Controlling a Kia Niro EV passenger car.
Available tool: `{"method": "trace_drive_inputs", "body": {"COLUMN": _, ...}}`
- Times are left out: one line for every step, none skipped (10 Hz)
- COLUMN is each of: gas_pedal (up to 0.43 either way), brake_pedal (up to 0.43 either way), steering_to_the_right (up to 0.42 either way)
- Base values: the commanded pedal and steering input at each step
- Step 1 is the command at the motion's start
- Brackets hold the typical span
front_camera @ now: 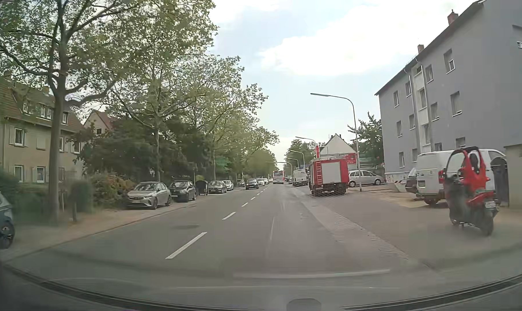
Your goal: Follow the waypoints while adhering to traffic rules and regulations
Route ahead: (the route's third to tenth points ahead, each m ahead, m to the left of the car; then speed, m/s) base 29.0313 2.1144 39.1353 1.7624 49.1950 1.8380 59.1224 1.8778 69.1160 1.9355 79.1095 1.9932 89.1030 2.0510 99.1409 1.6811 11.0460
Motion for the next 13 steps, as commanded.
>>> {"method": "trace_drive_inputs", "body": {"gas_pedal": 0.047, "brake_pedal": 0.018, "steering_to_the_right": -0.002}}
{"method": "trace_drive_inputs", "body": {"gas_pedal": 0.047, "brake_pedal": 0.018, "steering_to_the_right": -0.002}}
{"method": "trace_drive_inputs", "body": {"gas_pedal": 0.008, "brake_pedal": 0.018, "steering_to_the_right": -0.002}}
{"method": "trace_drive_inputs", "body": {"gas_pedal": 0.008, "brake_pedal": 0.018, "steering_to_the_right": -0.002}}
{"method": "trace_drive_inputs", "body": {"gas_pedal": 0.008, "brake_pedal": 0.018, "steering_to_the_right": -0.002}}
{"method": "trace_drive_inputs", "body": {"gas_pedal": 0.008, "brake_pedal": 0.018, "steering_to_the_right": -0.003}}
{"method": "trace_drive_inputs", "body": {"gas_pedal": 0.008, "brake_pedal": 0.018, "steering_to_the_right": -0.003}}
{"method": "trace_drive_inputs", "body": {"gas_pedal": 0.008, "brake_pedal": 0.018, "steering_to_the_right": -0.003}}
{"method": "trace_drive_inputs", "body": {"gas_pedal": 0.008, "brake_pedal": 0.018, "steering_to_the_right": -0.002}}
{"method": "trace_drive_inputs", "body": {"gas_pedal": 0.008, "brake_pedal": 0.018, "steering_to_the_right": 0.000}}
{"method": "trace_drive_inputs", "body": {"gas_pedal": 0.008, "brake_pedal": 0.018, "steering_to_the_right": 0.000}}
{"method": "trace_drive_inputs", "body": {"gas_pedal": 0.008, "brake_pedal": 0.018, "steering_to_the_right": 0.000}}
{"method": "trace_drive_inputs", "body": {"gas_pedal": 0.028, "brake_pedal": 0.018, "steering_to_the_right": 0.000}}
